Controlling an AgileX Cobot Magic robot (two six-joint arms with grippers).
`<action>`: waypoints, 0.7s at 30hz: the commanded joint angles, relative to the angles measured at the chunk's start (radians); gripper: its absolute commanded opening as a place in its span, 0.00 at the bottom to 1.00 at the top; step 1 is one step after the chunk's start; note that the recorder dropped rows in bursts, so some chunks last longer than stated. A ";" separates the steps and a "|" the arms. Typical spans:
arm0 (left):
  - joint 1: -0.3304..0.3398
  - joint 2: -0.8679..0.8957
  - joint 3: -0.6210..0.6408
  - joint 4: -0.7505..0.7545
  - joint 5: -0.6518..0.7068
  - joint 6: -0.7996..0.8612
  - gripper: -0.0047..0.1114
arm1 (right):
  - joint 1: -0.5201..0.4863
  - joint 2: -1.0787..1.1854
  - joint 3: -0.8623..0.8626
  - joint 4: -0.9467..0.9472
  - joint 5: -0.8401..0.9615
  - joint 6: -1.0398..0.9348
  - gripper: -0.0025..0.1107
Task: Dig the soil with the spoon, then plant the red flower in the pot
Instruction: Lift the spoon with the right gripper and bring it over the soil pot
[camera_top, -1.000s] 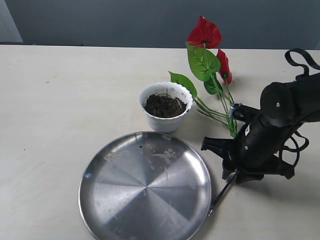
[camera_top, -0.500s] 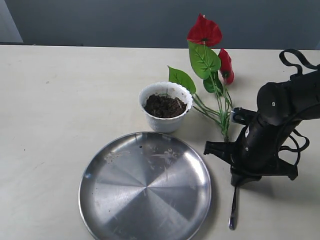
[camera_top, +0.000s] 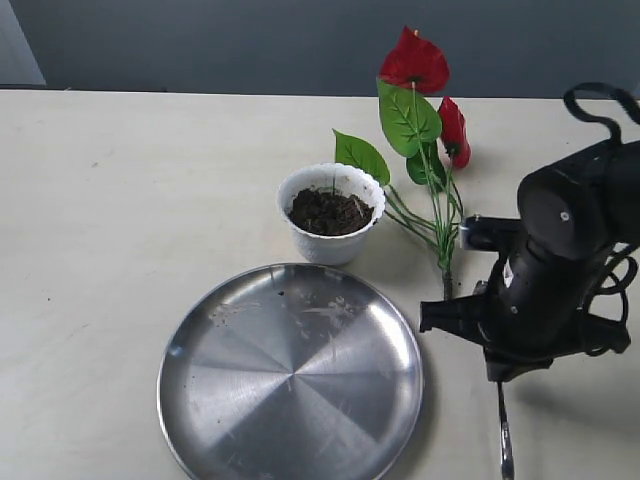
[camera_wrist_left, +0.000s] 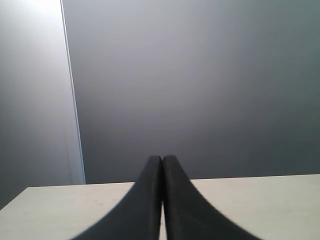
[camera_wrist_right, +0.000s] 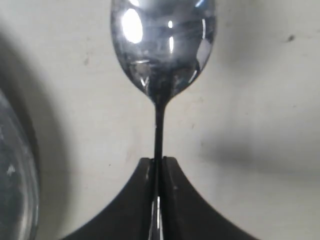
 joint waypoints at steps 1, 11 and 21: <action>-0.006 -0.002 -0.003 -0.007 -0.004 -0.005 0.04 | 0.001 -0.110 0.002 -0.106 0.073 0.047 0.02; -0.006 -0.002 -0.003 -0.007 -0.004 -0.005 0.04 | 0.001 -0.339 -0.031 -0.128 -0.083 -0.268 0.02; -0.006 -0.002 -0.003 -0.007 -0.004 -0.005 0.04 | 0.013 -0.175 -0.257 -0.174 -0.093 -1.168 0.02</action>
